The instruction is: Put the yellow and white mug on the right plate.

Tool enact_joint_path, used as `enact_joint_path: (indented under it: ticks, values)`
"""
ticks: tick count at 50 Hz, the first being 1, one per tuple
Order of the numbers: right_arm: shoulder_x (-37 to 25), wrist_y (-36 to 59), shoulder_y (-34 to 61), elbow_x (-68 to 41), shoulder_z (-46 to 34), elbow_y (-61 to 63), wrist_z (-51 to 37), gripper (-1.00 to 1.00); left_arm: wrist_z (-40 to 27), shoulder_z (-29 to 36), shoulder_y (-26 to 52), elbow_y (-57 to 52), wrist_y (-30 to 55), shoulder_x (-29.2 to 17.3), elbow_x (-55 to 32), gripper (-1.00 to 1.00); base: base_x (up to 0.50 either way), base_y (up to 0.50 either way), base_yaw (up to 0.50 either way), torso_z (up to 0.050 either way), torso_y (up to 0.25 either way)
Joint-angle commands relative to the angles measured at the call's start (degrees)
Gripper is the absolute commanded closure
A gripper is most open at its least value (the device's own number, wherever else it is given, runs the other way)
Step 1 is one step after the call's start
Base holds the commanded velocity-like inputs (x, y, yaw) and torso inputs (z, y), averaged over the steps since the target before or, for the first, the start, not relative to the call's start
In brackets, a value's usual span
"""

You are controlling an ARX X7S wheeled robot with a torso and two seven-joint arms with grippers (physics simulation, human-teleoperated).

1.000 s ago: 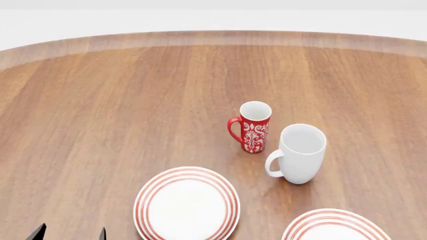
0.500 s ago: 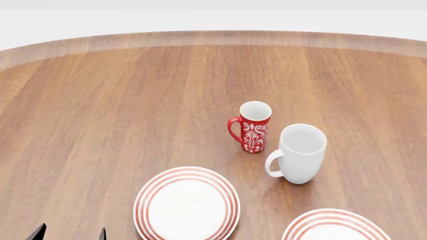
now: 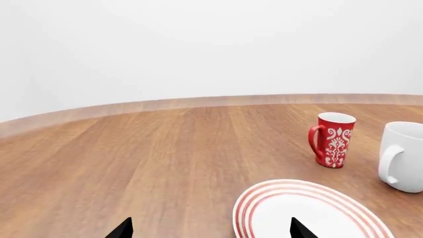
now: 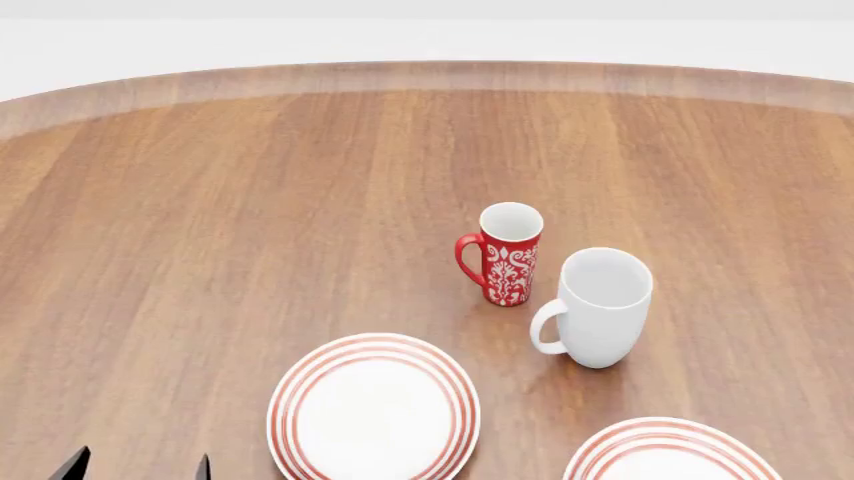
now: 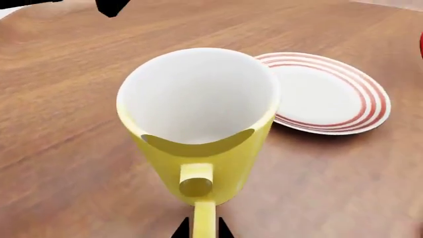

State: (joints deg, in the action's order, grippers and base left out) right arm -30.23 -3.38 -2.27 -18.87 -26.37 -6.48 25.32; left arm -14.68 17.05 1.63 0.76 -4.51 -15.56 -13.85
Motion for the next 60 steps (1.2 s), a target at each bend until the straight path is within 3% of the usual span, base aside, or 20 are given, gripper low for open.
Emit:
enact_joint_path:
  ticks: [1,24,60]
  values:
    - [-2.8,0.0,-2.4,-2.0,2.9,5.3,-2.4,1.00,-0.3,0.2,0.0,-0.2,0.1,-0.2,-0.2,-1.00,0.00,0.00,0.00,0.000,0.000]
    - [-5.8,-1.6,-6.3,-5.3,7.5,9.9,-5.4,1.00,-0.6,0.6,0.1,0.0,-0.1,-0.4,-0.5,-1.00,0.00,0.00,0.00,0.000,0.000]
    - [-6.2,-2.6,-8.4,-9.6,14.8,6.7,-12.0,1.00,-1.2,1.1,0.3,0.0,-0.4,-0.9,-0.8,-1.00,0.00,0.00,0.00,0.000,0.000]
